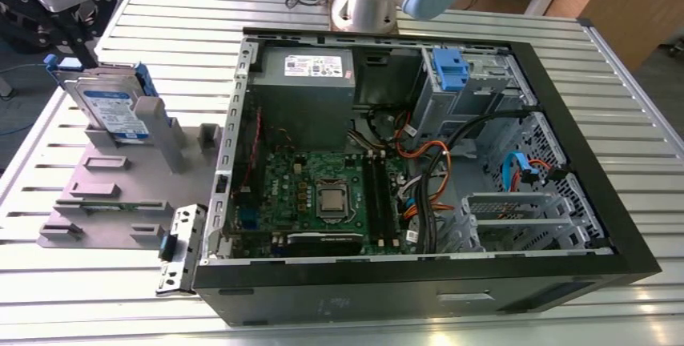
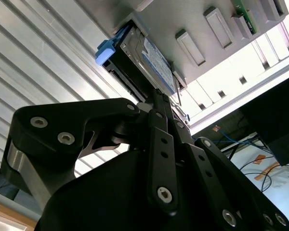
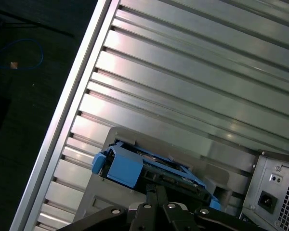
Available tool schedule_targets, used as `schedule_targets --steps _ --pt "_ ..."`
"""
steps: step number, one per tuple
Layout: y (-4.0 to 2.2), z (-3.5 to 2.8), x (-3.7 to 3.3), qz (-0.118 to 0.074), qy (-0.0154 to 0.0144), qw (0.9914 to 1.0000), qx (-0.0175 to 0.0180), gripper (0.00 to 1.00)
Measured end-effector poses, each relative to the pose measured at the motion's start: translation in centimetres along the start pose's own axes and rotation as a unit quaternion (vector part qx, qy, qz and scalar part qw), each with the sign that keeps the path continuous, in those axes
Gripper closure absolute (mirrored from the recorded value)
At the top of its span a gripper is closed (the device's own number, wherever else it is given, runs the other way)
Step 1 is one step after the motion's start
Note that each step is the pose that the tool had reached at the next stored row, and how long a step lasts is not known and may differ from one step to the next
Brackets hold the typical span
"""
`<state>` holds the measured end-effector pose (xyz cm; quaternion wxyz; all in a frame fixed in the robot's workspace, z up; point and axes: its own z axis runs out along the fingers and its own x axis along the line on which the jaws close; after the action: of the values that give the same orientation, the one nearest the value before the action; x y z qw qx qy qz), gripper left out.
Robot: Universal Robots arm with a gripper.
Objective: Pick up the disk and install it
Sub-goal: 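Pick up the disk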
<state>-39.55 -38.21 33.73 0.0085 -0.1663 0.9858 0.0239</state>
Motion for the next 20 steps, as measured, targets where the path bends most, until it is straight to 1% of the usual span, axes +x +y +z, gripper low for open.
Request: schedule_targets --steps 2,6,8,12,20 --pt "0.00 0.00 0.00 -0.005 0.0003 0.99999 -0.0001 0.89" --pt "0.00 0.00 0.00 -0.023 0.0011 0.99973 -0.0006 0.89" --pt "0.00 0.00 0.00 -0.033 0.0015 0.99945 -0.0008 0.89" --pt "0.00 0.00 0.00 -0.054 0.0024 0.99856 -0.0013 0.89" --pt "0.00 0.00 0.00 -0.055 0.0025 0.99850 -0.0014 0.89"
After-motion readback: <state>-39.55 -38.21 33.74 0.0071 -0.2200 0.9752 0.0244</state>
